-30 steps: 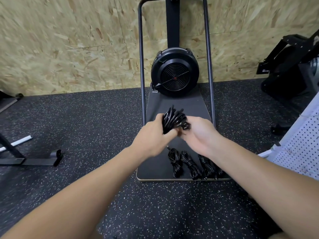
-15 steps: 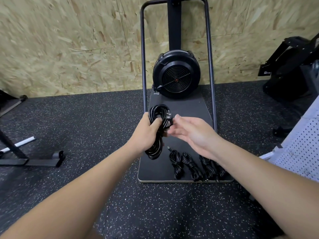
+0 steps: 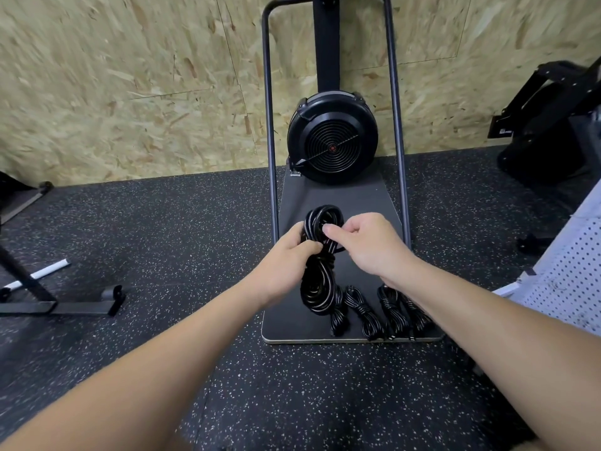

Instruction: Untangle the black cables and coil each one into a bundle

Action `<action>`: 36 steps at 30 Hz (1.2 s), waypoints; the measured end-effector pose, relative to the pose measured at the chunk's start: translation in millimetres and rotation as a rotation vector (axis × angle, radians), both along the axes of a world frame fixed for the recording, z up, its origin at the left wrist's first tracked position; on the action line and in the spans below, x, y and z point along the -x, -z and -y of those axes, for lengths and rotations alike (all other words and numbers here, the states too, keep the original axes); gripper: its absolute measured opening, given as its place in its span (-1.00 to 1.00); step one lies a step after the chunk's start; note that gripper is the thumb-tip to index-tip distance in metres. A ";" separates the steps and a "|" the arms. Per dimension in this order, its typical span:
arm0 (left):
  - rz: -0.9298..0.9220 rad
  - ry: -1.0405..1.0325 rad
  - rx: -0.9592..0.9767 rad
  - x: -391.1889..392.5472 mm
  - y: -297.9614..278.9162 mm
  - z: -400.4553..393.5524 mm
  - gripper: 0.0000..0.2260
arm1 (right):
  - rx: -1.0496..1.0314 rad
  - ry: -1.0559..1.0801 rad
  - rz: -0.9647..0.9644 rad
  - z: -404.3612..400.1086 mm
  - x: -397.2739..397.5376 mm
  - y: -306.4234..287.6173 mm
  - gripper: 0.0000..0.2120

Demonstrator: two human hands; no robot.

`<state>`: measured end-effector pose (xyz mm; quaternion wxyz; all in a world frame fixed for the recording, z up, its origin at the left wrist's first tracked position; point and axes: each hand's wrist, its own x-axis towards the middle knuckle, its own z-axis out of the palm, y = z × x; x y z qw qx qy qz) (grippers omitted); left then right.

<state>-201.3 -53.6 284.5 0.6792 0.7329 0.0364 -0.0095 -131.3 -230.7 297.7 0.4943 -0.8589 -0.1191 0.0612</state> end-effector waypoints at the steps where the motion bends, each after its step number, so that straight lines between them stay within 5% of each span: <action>1: 0.005 -0.016 0.006 -0.1 2.0 0.6 -0.66 | 0.007 0.000 0.000 0.4 -0.2 -0.3 -0.41; 6: 0.038 -0.018 -0.048 2.2 -0.6 10.1 -0.70 | 0.141 -0.005 0.092 1.5 -0.7 -4.5 -0.51; 9: 0.051 0.034 -0.127 6.2 -9.0 12.0 -0.56 | 0.149 0.021 0.104 4.1 -7.8 -3.8 -0.52; 12: 0.098 0.033 -0.244 6.4 -10.8 9.7 -0.51 | -0.105 -0.003 -0.168 9.1 -16.8 4.5 -0.57; 15: 0.202 0.062 -0.425 6.2 -7.6 6.2 -0.73 | -0.276 -0.074 -0.426 13.8 -20.0 5.1 -0.67; 22: 0.129 0.125 -0.367 6.7 -12.7 6.0 -0.86 | -0.390 -0.147 -0.650 28.8 -26.1 7.1 -0.84; 27: 0.252 0.014 -0.564 -1.1 -3.6 -4.6 -0.83 | -0.482 -0.244 -0.524 28.3 -19.2 0.2 -0.79; 32: 0.391 -0.092 -0.869 -3.4 0.1 -1.4 -0.76 | -0.202 -0.194 -0.240 11.0 2.8 8.2 -0.21; 36: 0.483 -0.130 -0.998 -4.7 -5.5 -4.3 -0.76 | 0.005 -0.245 -0.049 8.1 10.6 8.9 -0.17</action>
